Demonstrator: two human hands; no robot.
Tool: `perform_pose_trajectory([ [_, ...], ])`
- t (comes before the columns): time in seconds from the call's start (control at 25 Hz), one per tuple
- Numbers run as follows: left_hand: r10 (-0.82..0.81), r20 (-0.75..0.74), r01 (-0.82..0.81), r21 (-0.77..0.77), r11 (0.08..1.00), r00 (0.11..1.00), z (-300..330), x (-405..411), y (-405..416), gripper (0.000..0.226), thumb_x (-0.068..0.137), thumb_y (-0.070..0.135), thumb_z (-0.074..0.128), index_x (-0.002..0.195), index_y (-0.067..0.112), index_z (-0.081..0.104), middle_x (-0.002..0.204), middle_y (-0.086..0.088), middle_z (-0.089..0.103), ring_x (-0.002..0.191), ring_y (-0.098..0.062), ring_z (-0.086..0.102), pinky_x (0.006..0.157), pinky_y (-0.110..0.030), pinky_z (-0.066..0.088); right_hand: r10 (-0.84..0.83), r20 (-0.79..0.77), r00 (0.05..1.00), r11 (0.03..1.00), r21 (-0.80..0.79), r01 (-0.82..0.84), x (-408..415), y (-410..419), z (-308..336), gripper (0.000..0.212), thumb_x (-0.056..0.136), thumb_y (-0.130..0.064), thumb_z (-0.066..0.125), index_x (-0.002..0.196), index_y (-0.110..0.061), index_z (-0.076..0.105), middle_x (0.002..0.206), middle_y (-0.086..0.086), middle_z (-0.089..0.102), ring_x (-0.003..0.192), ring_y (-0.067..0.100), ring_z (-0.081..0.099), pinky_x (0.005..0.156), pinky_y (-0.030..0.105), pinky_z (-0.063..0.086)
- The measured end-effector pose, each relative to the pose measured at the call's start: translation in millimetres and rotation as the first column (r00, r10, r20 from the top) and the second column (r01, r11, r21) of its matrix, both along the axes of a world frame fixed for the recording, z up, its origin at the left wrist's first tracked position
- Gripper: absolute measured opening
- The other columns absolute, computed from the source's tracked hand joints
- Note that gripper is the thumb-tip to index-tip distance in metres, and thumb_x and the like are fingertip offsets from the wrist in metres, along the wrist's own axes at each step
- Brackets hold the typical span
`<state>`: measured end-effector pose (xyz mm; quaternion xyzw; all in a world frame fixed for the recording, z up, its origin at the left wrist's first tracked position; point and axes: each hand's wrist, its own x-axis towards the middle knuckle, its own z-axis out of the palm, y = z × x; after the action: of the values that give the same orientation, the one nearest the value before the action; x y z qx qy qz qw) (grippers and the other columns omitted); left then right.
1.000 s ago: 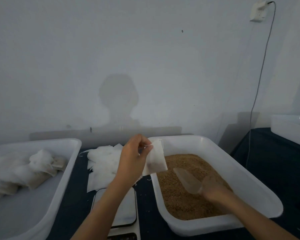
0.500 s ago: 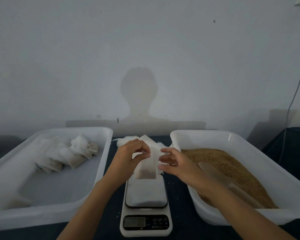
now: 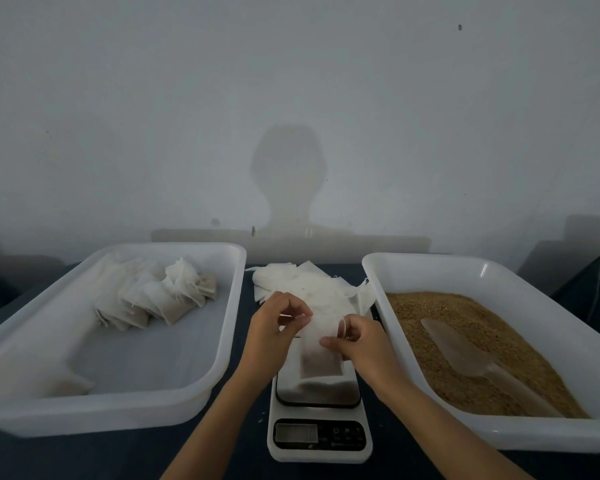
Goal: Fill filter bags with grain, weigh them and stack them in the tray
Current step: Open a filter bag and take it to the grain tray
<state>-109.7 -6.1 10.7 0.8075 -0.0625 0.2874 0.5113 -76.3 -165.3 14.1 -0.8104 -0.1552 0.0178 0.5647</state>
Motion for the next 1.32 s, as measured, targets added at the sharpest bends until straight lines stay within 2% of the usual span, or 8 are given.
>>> perform_pose_trajectory([
  [0.08,0.029,-0.026,-0.030,-0.063,0.998,0.999,-6.3,4.4,-3.8,0.028,0.084,-0.003,0.064,0.077,0.023,0.058,0.088,0.001,0.062,0.081,-0.008,0.060,0.072,-0.015,0.049,-0.031,0.015,0.999,0.999,-0.008,0.032,2.8,0.3,-5.6,0.028,0.074,-0.011,0.079,0.065,-0.008,0.053,0.077,0.022,0.065,0.079,0.040,0.064,0.072,0.043,0.054],
  [0.24,0.018,-0.045,-0.023,-0.118,0.993,0.999,-11.2,11.5,-9.8,0.027,0.086,-0.002,0.062,0.083,0.024,0.056,0.095,0.001,0.061,0.082,-0.009,0.060,0.066,-0.009,0.048,-0.033,0.048,0.998,0.999,-0.023,0.034,8.2,1.4,-19.4,0.024,0.076,-0.011,0.078,0.078,-0.003,0.056,0.085,0.018,0.066,0.085,0.034,0.063,0.080,0.044,0.054],
  [0.44,-0.089,-0.178,0.045,-0.237,0.970,0.980,-16.6,19.1,-7.8,0.022,0.092,0.015,0.059,0.110,0.017,0.047,0.107,0.004,0.059,0.096,-0.013,0.061,0.079,-0.020,0.052,-0.060,0.010,0.998,0.993,0.102,0.059,10.8,2.1,-26.6,0.036,0.078,-0.014,0.076,0.105,-0.020,0.053,0.097,-0.004,0.065,0.091,0.004,0.062,0.076,0.016,0.049],
  [0.56,-0.097,-0.238,0.038,-0.241,0.970,0.966,-21.1,20.1,-4.2,0.030,0.094,0.021,0.055,0.119,0.016,0.040,0.116,0.002,0.056,0.105,-0.013,0.059,0.085,-0.021,0.050,-0.092,0.001,0.996,0.981,0.173,0.091,12.7,2.9,-26.9,0.033,0.084,-0.014,0.070,0.109,-0.023,0.051,0.099,-0.004,0.066,0.095,0.000,0.061,0.079,0.012,0.045],
  [0.72,-0.069,-0.245,0.008,-0.239,0.971,0.967,-22.4,19.2,-0.7,0.025,0.094,0.020,0.055,0.115,0.018,0.042,0.118,0.003,0.054,0.109,-0.010,0.055,0.073,-0.007,0.047,-0.146,0.043,0.988,0.975,0.173,0.136,14.3,5.1,-26.4,0.025,0.090,-0.013,0.063,0.113,-0.014,0.052,0.105,0.003,0.066,0.099,0.008,0.061,0.077,0.010,0.043],
  [0.92,0.005,-0.143,-0.042,-0.254,0.966,0.990,-20.8,17.4,8.8,0.017,0.094,0.010,0.055,0.107,0.018,0.050,0.113,0.005,0.057,0.109,-0.009,0.055,0.091,-0.018,0.044,-0.183,0.121,0.976,0.961,0.230,0.152,11.9,4.0,-22.8,0.016,0.093,-0.003,0.055,0.105,-0.013,0.053,0.105,0.001,0.065,0.102,0.009,0.060,0.087,0.019,0.046],
  [1.16,0.112,-0.034,-0.117,-0.254,0.960,0.993,-23.5,13.0,19.3,0.015,0.094,0.001,0.050,0.104,0.010,0.056,0.102,0.006,0.060,0.096,-0.003,0.057,0.079,-0.003,0.042,-0.257,0.208,0.944,0.938,0.290,0.191,11.1,0.9,-18.5,0.017,0.094,0.002,0.049,0.100,-0.013,0.055,0.099,-0.005,0.064,0.097,-0.001,0.058,0.084,0.009,0.043],
  [1.32,0.115,-0.052,-0.124,-0.231,0.965,0.992,-27.3,14.1,19.1,0.016,0.094,0.001,0.050,0.103,0.011,0.056,0.103,0.005,0.061,0.097,-0.004,0.058,0.080,-0.006,0.044,-0.262,0.201,0.944,0.936,0.289,0.199,11.7,1.6,-23.5,0.018,0.094,0.004,0.046,0.102,-0.010,0.055,0.099,-0.002,0.064,0.097,0.002,0.059,0.084,0.009,0.043],
])
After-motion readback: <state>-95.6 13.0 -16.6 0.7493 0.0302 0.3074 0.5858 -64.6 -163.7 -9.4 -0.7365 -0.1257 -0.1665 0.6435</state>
